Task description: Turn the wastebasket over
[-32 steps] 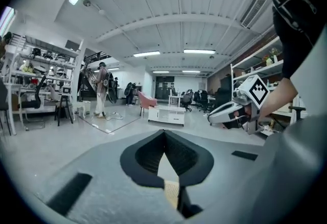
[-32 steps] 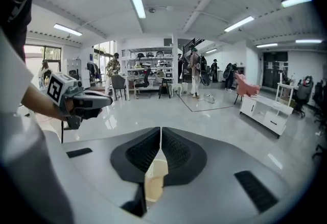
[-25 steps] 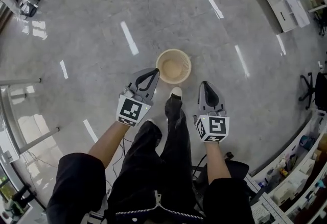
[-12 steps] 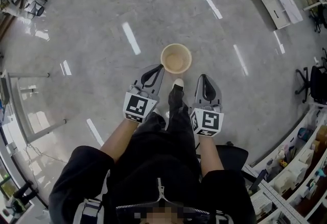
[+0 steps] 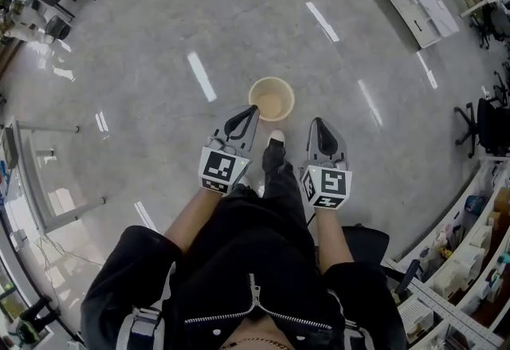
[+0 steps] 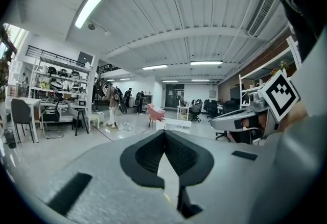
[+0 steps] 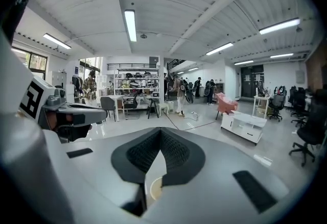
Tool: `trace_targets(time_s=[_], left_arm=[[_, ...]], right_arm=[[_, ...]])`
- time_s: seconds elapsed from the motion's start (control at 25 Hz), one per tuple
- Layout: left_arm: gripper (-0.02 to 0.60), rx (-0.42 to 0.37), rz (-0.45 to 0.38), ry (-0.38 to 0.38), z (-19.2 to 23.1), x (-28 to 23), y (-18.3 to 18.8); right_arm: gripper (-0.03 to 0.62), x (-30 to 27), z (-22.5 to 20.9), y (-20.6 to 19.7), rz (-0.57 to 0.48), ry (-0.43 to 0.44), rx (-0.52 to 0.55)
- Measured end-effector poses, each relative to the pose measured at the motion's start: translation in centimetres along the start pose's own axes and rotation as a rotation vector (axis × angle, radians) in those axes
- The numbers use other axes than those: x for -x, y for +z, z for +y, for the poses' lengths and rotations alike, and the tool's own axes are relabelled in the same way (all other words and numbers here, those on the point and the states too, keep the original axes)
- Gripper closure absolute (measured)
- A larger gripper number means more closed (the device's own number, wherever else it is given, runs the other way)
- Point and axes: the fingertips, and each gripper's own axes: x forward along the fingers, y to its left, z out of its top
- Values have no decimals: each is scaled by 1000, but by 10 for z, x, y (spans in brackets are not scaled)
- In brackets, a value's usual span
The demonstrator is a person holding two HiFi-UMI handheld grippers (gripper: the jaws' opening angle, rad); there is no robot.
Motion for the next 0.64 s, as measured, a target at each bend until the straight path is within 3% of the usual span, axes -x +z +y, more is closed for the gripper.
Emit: trace_targets(time_s=[0.64], left_arm=[[578,-5,-11,-6,-34,68,6]], right_arm=[[585,76,41,10,-38,1,-6]])
